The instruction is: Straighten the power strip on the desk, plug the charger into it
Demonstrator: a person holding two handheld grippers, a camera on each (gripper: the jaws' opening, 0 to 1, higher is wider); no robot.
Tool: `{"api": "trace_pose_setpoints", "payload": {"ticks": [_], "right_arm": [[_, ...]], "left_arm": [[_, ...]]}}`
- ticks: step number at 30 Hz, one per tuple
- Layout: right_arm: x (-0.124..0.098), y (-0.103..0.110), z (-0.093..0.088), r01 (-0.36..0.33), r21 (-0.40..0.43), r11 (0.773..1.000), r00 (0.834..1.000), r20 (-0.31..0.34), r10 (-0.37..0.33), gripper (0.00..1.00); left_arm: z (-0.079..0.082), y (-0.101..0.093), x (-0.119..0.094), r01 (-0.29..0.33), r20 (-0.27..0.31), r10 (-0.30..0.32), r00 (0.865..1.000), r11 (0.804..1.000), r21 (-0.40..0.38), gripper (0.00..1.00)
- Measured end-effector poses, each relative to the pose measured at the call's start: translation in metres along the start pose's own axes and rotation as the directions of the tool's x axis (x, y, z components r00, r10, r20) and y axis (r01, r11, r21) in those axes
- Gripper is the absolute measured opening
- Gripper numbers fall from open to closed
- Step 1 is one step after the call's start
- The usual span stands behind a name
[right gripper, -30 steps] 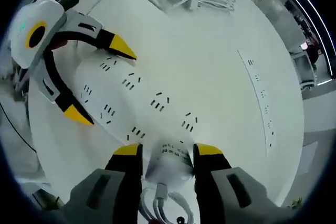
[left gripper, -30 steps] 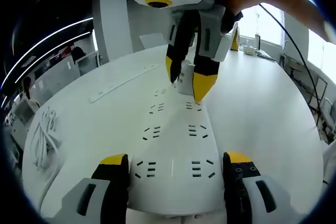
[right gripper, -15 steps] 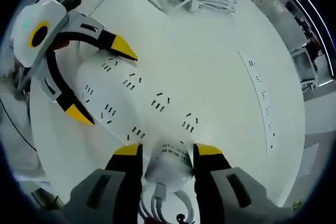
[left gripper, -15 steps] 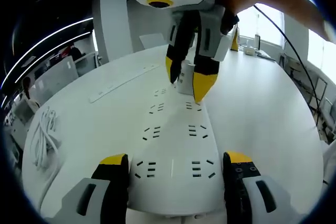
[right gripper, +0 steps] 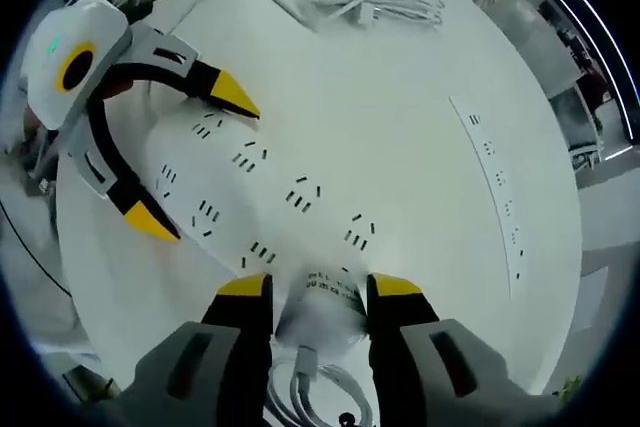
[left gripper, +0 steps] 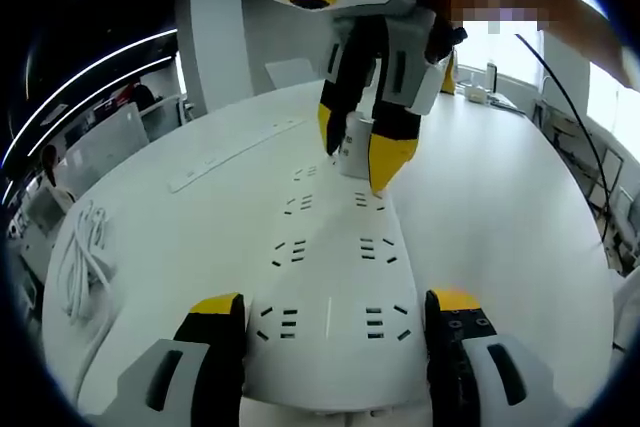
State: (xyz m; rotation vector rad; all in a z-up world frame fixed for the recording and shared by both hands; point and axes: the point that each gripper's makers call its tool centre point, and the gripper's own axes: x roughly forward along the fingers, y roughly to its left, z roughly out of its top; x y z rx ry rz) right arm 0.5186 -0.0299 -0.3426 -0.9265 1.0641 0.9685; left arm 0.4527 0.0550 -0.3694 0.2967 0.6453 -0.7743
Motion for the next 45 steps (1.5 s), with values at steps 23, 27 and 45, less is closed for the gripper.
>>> {"api": "trace_pose_setpoints", "payload": {"ticks": [23, 27, 45], "right_arm": [[-0.015, 0.006, -0.011, 0.028, 0.458, 0.889, 0.997, 0.048, -0.056, 0.28], [-0.013, 0.007, -0.011, 0.016, 0.468, 0.884, 0.998, 0.052, -0.045, 0.28], [-0.015, 0.003, -0.019, 0.008, 0.566, 0.824, 0.992, 0.101, -0.079, 0.27]], "left_arm": [[-0.002, 0.0, 0.0, 0.001, -0.046, -0.001, 0.999, 1.0, -0.013, 0.74], [-0.002, 0.0, 0.0, 0.001, -0.05, -0.001, 0.999, 1.0, -0.014, 0.74], [-0.002, -0.005, 0.003, 0.078, -0.084, -0.075, 0.994, 0.996, 0.037, 0.74]]}}
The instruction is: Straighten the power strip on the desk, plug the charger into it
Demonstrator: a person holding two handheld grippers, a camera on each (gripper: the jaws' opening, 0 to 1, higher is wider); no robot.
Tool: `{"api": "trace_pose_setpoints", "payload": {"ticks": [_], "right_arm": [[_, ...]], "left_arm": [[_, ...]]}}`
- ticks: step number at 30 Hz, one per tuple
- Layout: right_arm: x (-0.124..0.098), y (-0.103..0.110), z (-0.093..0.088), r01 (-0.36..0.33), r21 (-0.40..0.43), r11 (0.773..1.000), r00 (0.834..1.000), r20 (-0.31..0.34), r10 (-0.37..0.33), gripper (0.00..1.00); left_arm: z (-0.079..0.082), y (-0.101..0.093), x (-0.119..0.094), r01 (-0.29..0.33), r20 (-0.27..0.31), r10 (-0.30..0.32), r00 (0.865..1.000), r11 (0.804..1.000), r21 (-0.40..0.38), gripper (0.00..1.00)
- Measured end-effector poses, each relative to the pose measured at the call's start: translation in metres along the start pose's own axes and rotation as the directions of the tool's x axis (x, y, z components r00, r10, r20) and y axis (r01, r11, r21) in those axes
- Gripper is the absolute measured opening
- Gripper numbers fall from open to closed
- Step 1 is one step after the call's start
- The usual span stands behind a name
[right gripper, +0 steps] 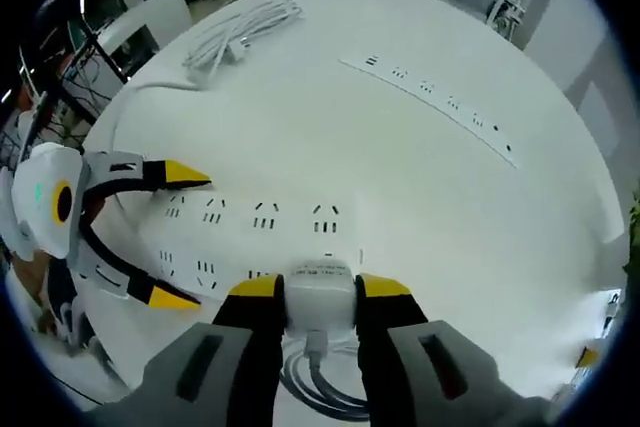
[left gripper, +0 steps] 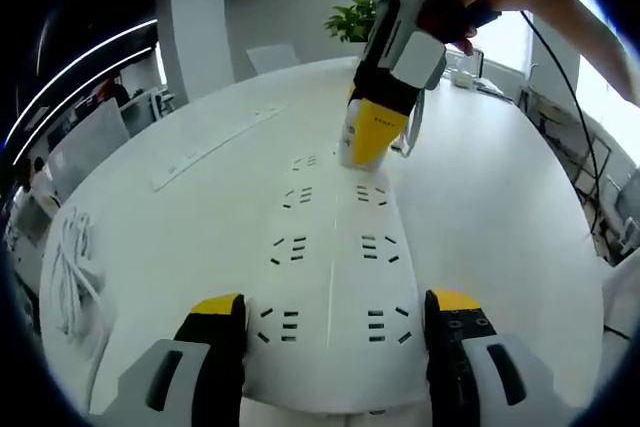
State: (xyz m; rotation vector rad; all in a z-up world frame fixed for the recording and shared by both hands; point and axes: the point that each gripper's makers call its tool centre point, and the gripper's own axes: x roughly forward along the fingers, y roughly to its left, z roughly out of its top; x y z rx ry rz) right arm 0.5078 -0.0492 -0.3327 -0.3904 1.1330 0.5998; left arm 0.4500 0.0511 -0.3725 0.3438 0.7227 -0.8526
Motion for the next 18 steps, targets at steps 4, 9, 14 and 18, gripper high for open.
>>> {"api": "trace_pose_setpoints", "payload": {"ticks": [4, 9, 14, 18], "right_arm": [[-0.001, 0.0021, -0.0041, -0.005, 0.021, 1.0, 1.0, 0.003, 0.005, 0.27], [-0.0028, 0.003, -0.0075, -0.006, 0.041, 0.999, 1.0, 0.001, 0.005, 0.27], [-0.0037, 0.0022, -0.0077, -0.011, 0.058, 0.998, 1.0, 0.014, 0.01, 0.27], [-0.0047, 0.0003, -0.0088, -0.014, 0.073, 0.997, 1.0, 0.018, 0.013, 0.27]], "left_arm": [[0.0006, -0.0014, 0.0011, 0.017, 0.0, -0.017, 1.0, 1.0, 0.017, 0.73], [0.0013, -0.0029, 0.002, 0.037, 0.005, -0.037, 0.999, 0.999, 0.037, 0.74], [0.0015, -0.0032, 0.0024, 0.046, -0.005, -0.045, 0.999, 0.998, 0.041, 0.74], [0.002, -0.0042, 0.0024, 0.058, 0.001, -0.059, 0.998, 0.997, 0.054, 0.74]]}}
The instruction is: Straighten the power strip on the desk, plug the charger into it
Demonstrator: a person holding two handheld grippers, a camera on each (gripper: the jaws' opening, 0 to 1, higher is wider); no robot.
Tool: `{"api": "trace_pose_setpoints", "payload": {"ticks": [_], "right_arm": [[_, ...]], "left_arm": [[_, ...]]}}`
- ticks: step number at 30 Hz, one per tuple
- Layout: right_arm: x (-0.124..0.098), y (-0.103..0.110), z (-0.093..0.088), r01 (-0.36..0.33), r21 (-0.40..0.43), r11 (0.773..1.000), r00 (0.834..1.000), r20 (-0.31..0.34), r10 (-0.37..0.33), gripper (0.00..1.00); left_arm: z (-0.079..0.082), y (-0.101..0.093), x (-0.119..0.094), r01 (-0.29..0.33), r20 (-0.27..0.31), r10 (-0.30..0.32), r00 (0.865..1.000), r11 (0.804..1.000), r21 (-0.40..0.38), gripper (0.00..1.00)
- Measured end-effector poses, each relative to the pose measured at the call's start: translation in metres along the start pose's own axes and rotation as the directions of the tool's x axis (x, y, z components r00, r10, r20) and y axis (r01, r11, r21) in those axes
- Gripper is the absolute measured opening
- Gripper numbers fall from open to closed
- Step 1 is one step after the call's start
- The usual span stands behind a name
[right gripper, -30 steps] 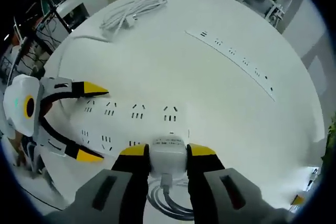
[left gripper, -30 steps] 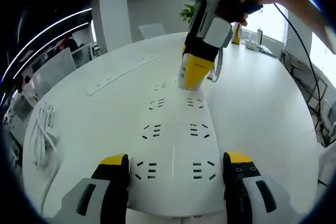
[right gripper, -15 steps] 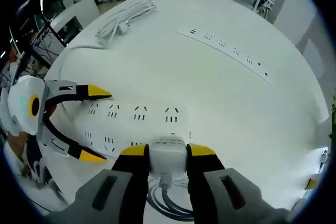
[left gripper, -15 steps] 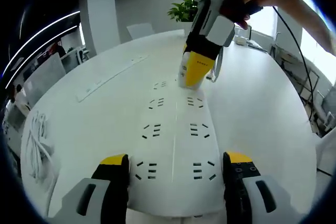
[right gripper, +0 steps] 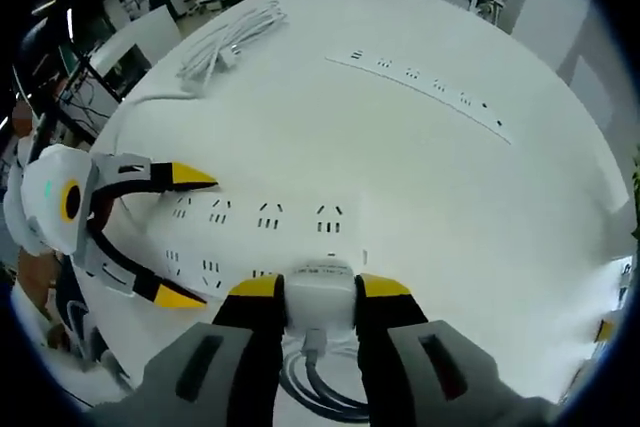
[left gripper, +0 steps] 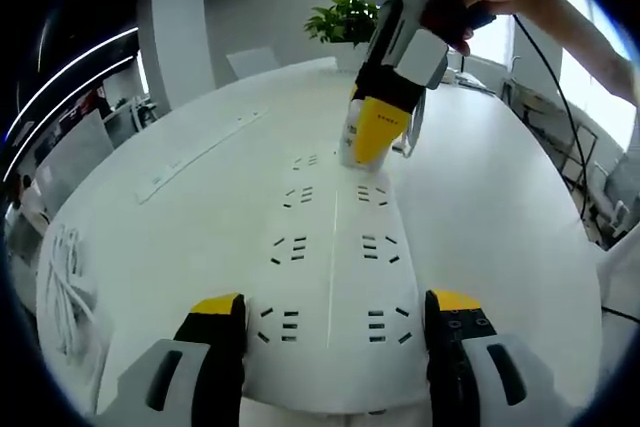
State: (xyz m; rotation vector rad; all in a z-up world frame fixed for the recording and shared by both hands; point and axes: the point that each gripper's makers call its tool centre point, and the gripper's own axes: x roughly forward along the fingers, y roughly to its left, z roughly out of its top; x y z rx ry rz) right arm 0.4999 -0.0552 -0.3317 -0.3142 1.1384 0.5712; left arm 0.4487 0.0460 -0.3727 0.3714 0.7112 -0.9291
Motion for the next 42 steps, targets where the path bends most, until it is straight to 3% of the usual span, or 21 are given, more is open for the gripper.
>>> {"api": "trace_pose_setpoints", "payload": {"ticks": [18, 42], "right_arm": [[-0.006, -0.001, -0.009, 0.037, 0.085, 0.996, 0.995, 0.089, -0.044, 0.27], [-0.021, -0.001, -0.028, 0.114, 0.235, 0.965, 0.957, 0.234, -0.17, 0.27]], "left_arm": [[0.001, -0.006, 0.003, 0.067, -0.014, -0.066, 0.998, 0.997, 0.049, 0.74], [0.005, -0.016, 0.007, 0.182, -0.012, -0.183, 0.983, 0.971, 0.154, 0.75]]}}
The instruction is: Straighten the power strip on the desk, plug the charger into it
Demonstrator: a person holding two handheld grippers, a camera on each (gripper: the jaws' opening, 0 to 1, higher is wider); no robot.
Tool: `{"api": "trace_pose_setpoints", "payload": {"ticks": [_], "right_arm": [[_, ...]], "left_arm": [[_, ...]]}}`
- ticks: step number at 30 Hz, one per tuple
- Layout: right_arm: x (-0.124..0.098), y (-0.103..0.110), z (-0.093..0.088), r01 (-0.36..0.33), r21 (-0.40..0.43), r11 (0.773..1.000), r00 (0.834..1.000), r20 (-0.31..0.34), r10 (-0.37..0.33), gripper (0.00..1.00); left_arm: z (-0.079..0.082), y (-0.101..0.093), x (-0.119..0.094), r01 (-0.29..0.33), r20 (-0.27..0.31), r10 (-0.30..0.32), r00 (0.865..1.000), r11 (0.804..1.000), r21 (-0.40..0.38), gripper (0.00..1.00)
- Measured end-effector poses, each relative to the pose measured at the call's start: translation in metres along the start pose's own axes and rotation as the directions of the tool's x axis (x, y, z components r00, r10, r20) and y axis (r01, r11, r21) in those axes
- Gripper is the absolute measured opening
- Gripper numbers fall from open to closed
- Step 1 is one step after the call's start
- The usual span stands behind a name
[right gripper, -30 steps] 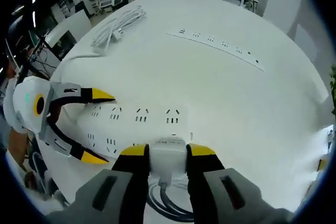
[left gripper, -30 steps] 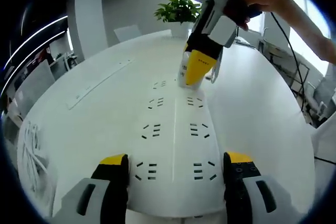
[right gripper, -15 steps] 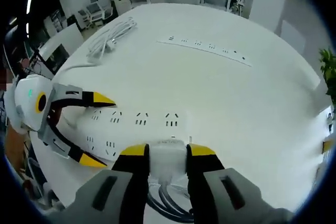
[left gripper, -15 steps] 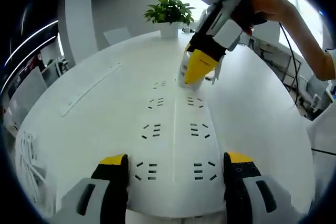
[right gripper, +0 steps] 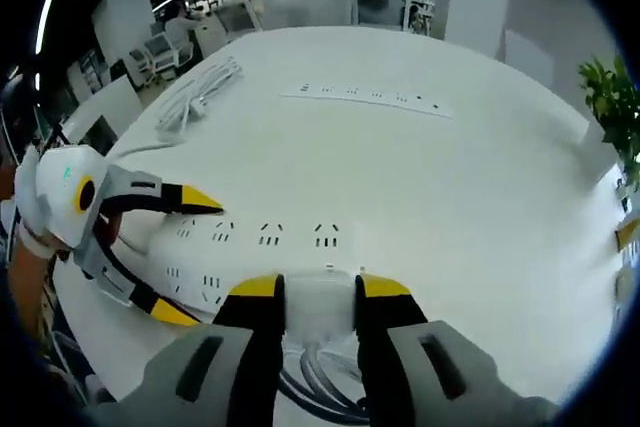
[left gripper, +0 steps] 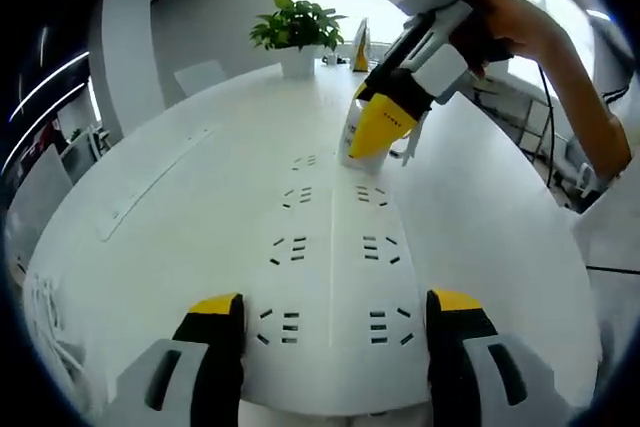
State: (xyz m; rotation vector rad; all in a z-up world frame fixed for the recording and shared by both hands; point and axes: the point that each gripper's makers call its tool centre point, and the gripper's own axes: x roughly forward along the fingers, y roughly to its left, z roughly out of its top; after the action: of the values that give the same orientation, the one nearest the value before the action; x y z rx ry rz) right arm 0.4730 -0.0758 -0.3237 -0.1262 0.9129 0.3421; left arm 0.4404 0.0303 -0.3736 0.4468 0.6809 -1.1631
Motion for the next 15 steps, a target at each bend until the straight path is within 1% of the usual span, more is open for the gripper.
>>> {"api": "trace_pose_setpoints", "payload": {"ticks": [3, 6, 11, 15], "right_arm": [[-0.002, -0.002, -0.002, -0.008, 0.021, 1.0, 1.0, 0.013, 0.007, 0.27], [-0.004, -0.001, -0.005, -0.009, 0.029, 1.0, 1.0, 0.011, 0.008, 0.27], [-0.012, 0.001, -0.015, 0.014, 0.046, 0.999, 1.0, 0.017, -0.014, 0.27], [-0.016, 0.0, -0.02, 0.039, 0.079, 0.996, 0.999, 0.035, -0.041, 0.27]], "left_arm": [[0.001, -0.001, 0.001, 0.021, 0.002, -0.021, 1.0, 1.0, 0.012, 0.75], [0.002, -0.004, 0.002, 0.041, 0.008, -0.041, 0.999, 0.999, 0.028, 0.76], [0.002, -0.006, 0.002, 0.071, 0.007, -0.071, 0.997, 0.997, 0.044, 0.76], [0.002, -0.008, 0.004, 0.1, 0.006, -0.101, 0.995, 0.992, 0.073, 0.76]]}}
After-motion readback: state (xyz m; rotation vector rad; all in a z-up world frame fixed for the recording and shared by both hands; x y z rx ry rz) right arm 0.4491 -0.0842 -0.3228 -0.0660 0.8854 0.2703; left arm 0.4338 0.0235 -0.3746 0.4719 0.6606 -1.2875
